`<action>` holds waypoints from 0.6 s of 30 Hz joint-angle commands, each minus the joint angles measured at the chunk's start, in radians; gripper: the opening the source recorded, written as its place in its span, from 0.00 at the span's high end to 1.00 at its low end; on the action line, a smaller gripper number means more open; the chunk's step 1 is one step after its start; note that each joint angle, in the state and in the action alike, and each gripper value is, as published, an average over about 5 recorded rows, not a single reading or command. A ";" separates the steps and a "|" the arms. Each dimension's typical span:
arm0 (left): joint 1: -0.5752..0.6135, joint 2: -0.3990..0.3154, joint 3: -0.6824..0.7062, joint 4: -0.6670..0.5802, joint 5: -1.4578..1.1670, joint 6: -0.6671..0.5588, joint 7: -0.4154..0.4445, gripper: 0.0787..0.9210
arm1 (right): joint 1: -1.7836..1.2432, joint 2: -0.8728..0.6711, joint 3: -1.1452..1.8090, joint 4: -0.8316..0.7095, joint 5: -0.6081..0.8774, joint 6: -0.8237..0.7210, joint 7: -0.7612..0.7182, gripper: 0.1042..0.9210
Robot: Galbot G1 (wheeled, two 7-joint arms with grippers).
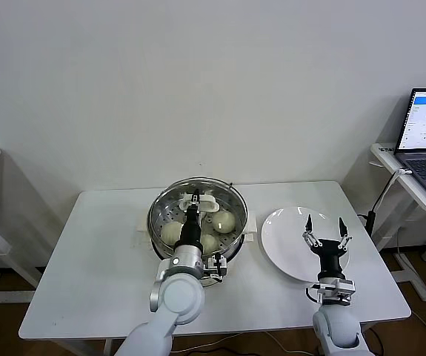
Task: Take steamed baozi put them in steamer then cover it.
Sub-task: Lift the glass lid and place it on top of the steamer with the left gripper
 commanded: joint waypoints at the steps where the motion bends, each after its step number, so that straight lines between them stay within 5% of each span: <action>1: 0.000 -0.007 -0.009 0.015 0.006 -0.009 -0.002 0.87 | 0.000 0.001 0.002 0.000 0.001 0.002 0.002 0.12; 18: 0.007 -0.007 -0.022 0.033 0.006 -0.021 -0.015 0.87 | 0.003 -0.001 0.002 0.002 -0.001 0.002 0.004 0.12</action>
